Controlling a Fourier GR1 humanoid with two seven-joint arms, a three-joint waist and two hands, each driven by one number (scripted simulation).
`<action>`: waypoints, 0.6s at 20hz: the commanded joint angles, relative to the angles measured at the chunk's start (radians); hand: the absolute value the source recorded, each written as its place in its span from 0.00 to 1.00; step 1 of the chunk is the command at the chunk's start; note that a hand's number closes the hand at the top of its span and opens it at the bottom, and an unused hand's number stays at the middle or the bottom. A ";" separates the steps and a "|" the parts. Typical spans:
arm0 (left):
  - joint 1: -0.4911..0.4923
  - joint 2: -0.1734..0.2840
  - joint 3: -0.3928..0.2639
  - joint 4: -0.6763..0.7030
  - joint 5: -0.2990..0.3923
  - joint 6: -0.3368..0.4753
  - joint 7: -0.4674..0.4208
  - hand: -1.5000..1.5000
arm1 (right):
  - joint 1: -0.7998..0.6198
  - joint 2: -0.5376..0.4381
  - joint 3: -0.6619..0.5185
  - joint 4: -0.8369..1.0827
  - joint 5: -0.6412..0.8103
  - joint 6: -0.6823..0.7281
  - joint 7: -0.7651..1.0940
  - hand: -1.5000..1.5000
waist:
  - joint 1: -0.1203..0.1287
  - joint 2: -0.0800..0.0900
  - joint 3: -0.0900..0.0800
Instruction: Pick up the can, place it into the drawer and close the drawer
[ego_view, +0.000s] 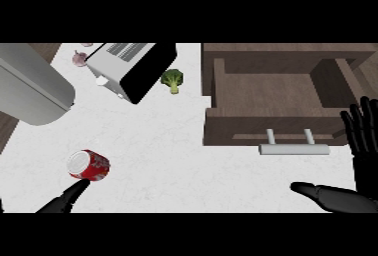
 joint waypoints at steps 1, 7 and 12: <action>-0.020 -0.001 -0.006 0.050 0.014 0.024 -0.003 0.00 | -0.044 -0.051 -0.091 0.004 -0.077 0.031 0.047 0.00 | -0.001 0.000 0.000; -0.059 -0.001 0.034 0.178 0.126 0.056 -0.094 0.00 | -0.009 -0.024 -0.073 0.043 -0.058 0.060 -0.047 0.00 | 0.000 0.000 0.000; -0.122 -0.001 0.016 0.421 0.212 0.142 -0.268 0.00 | 0.050 -0.041 -0.128 -0.019 -0.120 0.092 -0.027 0.00 | -0.005 0.000 -0.001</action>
